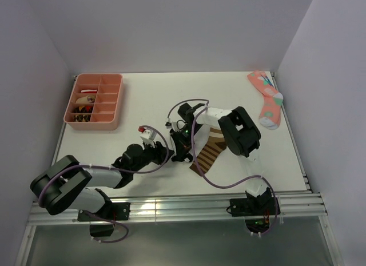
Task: Roll the socks
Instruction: Roll the sock at the center of the board.
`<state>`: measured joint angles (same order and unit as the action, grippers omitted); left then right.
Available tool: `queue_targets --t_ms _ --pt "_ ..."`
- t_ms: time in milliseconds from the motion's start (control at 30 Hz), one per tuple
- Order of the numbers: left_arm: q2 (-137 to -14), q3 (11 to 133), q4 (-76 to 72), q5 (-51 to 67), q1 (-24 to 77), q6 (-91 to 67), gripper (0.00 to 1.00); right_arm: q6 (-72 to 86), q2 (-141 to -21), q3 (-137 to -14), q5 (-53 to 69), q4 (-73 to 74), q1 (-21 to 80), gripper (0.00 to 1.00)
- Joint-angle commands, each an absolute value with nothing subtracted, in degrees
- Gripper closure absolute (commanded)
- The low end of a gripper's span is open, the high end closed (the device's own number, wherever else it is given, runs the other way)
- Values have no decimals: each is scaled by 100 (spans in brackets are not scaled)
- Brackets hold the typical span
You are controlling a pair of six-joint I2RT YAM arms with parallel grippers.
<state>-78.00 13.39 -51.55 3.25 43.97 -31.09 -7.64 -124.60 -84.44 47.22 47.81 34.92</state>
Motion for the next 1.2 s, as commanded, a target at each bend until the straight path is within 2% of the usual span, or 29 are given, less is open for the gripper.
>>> queue_targets --t_ms 0,233,1167 --pt "-8006 1275 -5651 475 4517 -3006 55 -923 -12638 -8701 4693 5045 3472 89" --pt "-8358 1283 -5722 317 4728 -2936 52 -1037 -12753 -8815 4772 5238 3463 89" --pt "-8991 1529 -5766 88 4887 -2795 54 -1178 -12823 -8789 4737 5344 3393 90"
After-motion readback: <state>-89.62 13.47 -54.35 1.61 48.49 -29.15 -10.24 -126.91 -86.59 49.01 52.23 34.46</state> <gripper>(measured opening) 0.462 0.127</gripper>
